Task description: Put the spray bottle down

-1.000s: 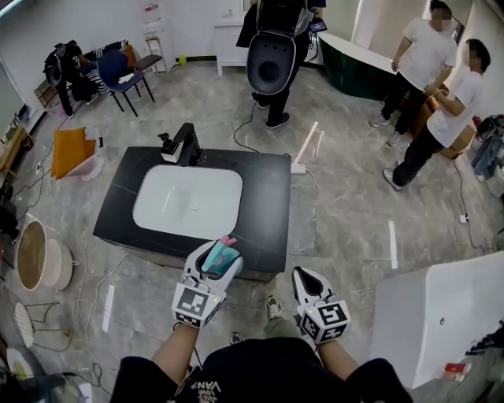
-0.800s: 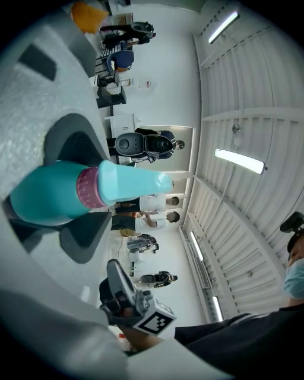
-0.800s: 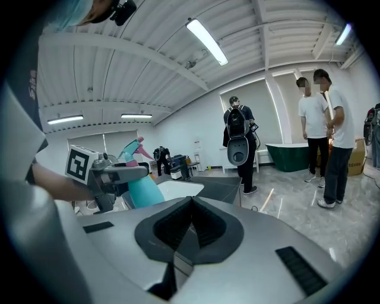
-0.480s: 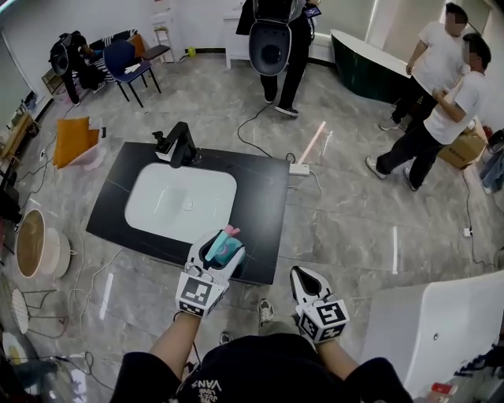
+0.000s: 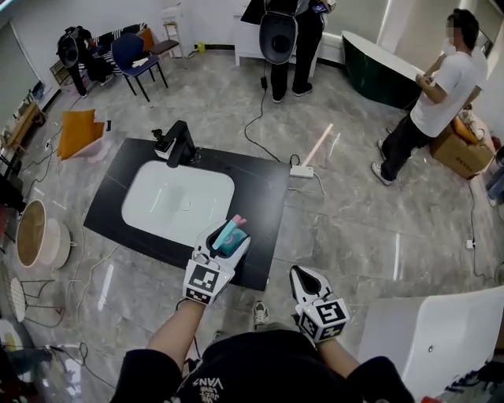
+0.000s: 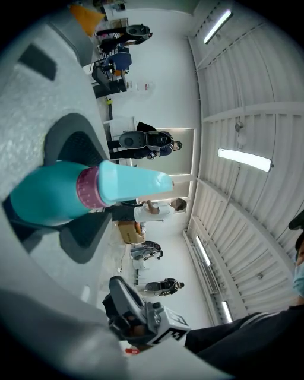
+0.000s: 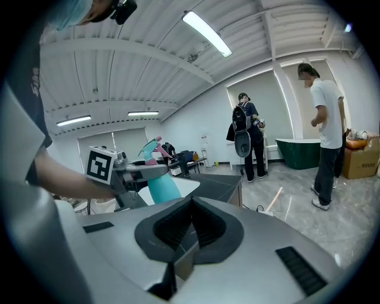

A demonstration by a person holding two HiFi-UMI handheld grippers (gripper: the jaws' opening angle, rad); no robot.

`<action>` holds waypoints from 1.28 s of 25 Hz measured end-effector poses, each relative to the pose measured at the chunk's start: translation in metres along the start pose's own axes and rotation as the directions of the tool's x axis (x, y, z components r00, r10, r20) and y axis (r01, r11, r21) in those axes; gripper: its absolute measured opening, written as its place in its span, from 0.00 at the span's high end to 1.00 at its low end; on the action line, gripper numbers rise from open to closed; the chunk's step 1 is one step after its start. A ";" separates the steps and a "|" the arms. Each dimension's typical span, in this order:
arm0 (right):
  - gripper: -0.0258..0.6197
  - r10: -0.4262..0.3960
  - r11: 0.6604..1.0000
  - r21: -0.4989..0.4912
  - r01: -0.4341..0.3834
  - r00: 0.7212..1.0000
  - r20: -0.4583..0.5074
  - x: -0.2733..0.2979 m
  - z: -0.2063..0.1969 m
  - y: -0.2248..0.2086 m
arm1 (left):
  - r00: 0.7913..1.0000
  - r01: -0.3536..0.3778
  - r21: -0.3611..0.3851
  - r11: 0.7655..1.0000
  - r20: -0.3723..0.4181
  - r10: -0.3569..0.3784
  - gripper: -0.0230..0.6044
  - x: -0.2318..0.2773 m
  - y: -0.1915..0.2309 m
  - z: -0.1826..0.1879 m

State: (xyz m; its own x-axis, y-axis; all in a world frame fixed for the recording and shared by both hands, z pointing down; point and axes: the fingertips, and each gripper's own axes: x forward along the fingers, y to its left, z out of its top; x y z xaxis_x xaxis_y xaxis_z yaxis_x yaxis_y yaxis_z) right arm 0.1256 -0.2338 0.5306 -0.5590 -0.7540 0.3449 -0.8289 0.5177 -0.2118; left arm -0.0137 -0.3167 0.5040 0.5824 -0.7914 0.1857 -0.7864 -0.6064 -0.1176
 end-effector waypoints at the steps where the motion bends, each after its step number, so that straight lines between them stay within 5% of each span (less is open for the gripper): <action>1: 0.96 0.005 1.000 -0.001 -0.005 1.000 0.000 0.001 0.000 -0.002 | 1.000 -0.005 0.000 1.000 -0.007 0.005 0.58 0.004 0.001 -0.002; 16: 0.96 0.014 1.000 0.013 -0.014 1.000 -0.004 0.005 0.006 -0.039 | 0.996 -0.085 -0.085 0.993 -0.037 0.082 0.57 0.068 0.023 -0.018; 32: 0.96 -0.047 0.998 0.042 0.048 0.999 -0.014 -0.005 -0.005 -0.058 | 0.997 -0.054 -0.076 0.996 -0.063 0.049 0.57 0.104 0.020 -0.033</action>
State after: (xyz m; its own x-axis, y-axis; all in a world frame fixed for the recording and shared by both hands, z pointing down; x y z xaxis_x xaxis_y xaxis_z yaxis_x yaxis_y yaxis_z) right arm 0.1764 -0.2581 0.5458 -0.5192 -0.7719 0.3670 -0.8546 0.4639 -0.2333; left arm 0.0248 -0.4086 0.5537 0.5288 -0.8140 0.2405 -0.8302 -0.5549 -0.0529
